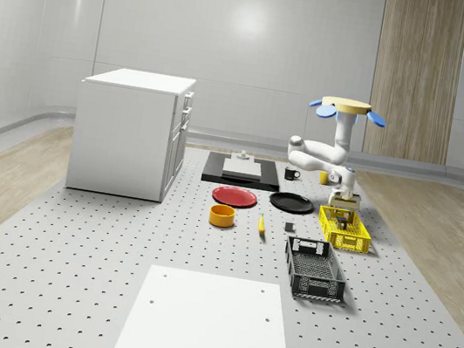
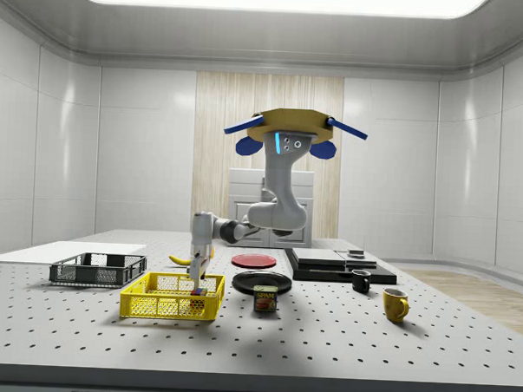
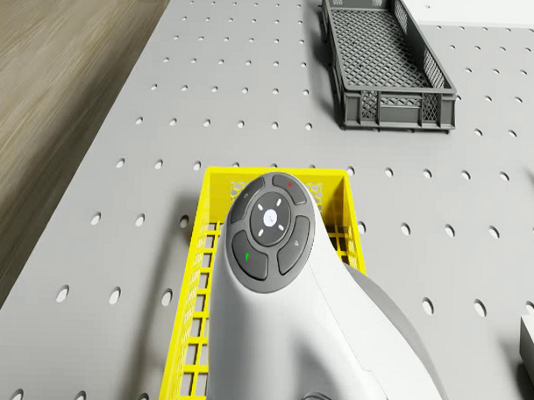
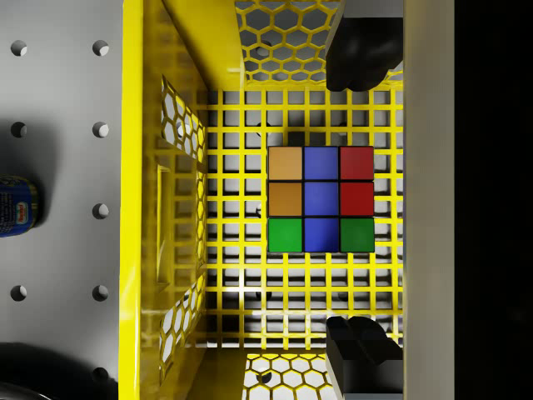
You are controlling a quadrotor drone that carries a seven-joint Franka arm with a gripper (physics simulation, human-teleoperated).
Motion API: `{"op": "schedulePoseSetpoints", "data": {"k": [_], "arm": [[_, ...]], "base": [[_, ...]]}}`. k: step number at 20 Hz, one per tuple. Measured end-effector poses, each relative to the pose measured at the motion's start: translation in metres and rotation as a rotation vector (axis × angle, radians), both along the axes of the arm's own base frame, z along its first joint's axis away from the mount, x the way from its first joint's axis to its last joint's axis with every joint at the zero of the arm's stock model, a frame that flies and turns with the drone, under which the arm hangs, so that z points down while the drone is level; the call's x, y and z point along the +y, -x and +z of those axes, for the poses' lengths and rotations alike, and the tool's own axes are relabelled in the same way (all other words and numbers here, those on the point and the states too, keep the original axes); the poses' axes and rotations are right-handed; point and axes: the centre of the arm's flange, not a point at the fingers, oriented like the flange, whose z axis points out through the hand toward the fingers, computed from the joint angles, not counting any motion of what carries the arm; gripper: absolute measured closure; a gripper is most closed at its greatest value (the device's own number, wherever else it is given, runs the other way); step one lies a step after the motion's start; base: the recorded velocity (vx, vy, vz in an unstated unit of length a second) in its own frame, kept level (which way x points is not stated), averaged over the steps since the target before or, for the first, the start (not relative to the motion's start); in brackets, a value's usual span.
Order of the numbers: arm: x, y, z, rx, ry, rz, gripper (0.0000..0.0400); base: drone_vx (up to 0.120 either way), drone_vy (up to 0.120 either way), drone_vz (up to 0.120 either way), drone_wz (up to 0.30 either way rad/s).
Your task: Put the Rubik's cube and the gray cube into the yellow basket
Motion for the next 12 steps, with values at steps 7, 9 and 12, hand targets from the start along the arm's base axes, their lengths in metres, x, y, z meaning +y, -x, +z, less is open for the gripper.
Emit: {"op": "schedulePoseSetpoints", "data": {"k": [7, 9, 12], "arm": [[0.0, 0.0, -0.0073, 0.0, 0.0, 0.0, 0.0], [0.0, 0.0, -0.008, 0.0, 0.0, 0.0, 0.0], [0.0, 0.0, -0.0086, 0.0, 0.0, 0.0, 0.0]], "base": [[0.074, -0.08, 0.063, 0.0], [0.12, -0.12, 0.0, 0.0], [0.12, -0.12, 0.08, 0.0]]}}
